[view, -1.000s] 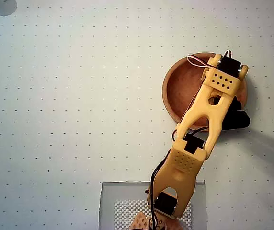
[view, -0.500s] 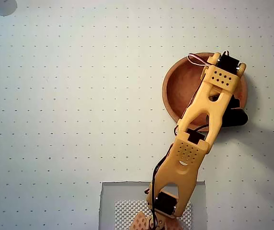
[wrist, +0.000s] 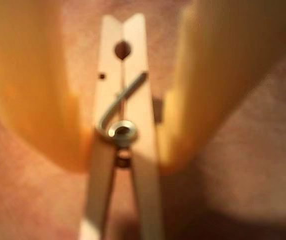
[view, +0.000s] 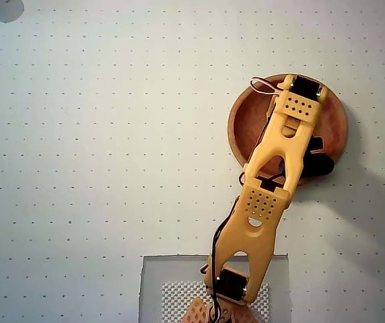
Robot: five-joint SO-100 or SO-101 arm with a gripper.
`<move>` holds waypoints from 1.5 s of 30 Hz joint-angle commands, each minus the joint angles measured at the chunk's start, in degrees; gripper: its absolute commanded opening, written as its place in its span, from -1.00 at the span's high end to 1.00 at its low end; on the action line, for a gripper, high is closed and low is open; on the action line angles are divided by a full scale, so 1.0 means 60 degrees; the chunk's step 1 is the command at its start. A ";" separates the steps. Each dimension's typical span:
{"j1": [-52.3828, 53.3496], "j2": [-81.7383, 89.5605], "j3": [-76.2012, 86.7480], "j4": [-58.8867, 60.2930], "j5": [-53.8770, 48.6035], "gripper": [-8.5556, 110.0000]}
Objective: Grasp a clothespin and put it in the bowl.
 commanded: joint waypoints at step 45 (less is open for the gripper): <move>-0.1802 0.7720 0.2607 0.0000 0.0937 0.91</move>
